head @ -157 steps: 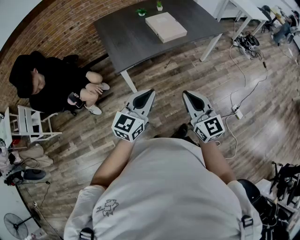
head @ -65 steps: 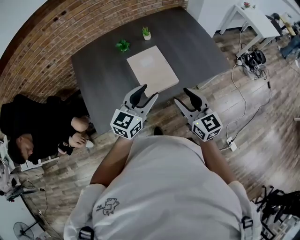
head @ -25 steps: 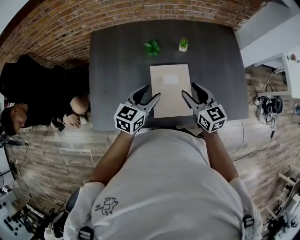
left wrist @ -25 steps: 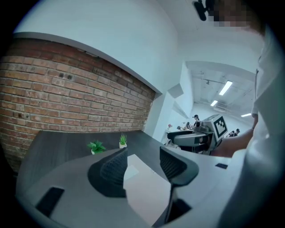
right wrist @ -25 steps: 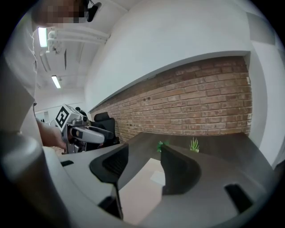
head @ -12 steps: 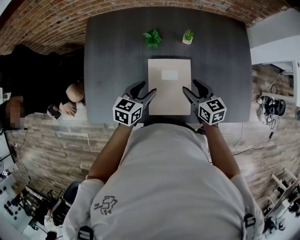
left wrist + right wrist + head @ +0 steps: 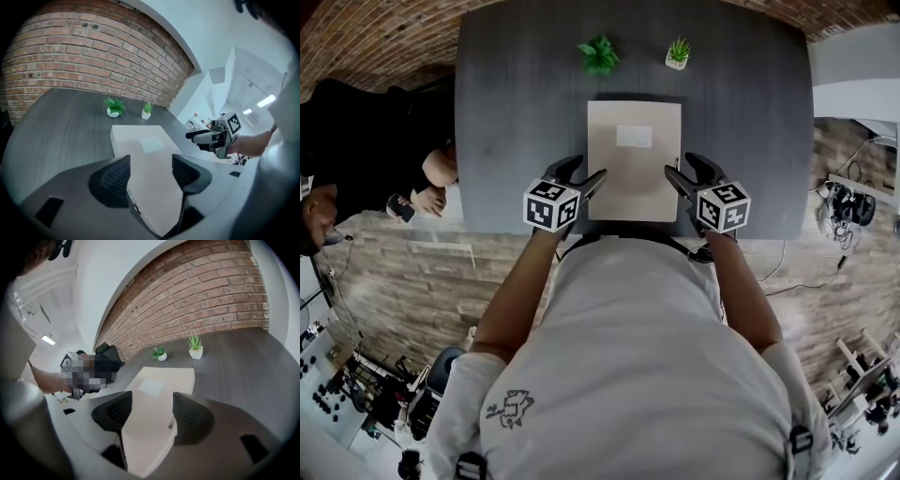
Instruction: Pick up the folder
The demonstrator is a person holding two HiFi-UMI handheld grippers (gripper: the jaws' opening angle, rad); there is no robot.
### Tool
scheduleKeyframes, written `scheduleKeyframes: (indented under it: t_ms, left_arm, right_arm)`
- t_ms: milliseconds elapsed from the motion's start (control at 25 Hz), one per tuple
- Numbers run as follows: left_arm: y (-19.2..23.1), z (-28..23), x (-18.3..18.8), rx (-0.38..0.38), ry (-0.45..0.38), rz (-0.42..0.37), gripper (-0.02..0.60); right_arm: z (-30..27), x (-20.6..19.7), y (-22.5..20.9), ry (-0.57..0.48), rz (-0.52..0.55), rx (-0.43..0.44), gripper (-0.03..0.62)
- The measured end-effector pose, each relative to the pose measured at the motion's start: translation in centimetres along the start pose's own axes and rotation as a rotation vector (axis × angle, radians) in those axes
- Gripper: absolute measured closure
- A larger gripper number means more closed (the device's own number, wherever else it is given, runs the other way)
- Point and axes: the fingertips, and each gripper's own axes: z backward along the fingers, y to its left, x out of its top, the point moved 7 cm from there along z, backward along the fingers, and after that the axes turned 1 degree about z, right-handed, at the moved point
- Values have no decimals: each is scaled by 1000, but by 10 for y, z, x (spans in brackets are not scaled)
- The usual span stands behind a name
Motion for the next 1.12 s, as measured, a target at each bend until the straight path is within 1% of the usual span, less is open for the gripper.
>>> scheduleKeyframes:
  t_ms: [120, 240, 480, 800, 960, 1120]
  left_arm:
    - [9, -12, -10, 2, 27, 47, 284]
    - [17, -23, -19, 3, 59, 76, 281]
    - [32, -39, -34, 13, 91, 132, 279]
    - [44, -53, -46, 13, 101, 217, 278]
    - [48, -56, -49, 17, 102, 236, 279]
    - [49, -58, -51, 4, 103, 258, 287]
  right_arm:
    - [-7, -14, -11, 42, -27, 6, 315]
    - [-15, -29, -20, 83, -47, 0, 313]
    - [-28, -48, -36, 146, -104, -6, 312]
    - [-43, -60, -43, 183, -192, 36, 310]
    - [-48, -61, -42, 193, -194, 44, 310]
    - [-50, -62, -42, 200, -187, 37, 316]
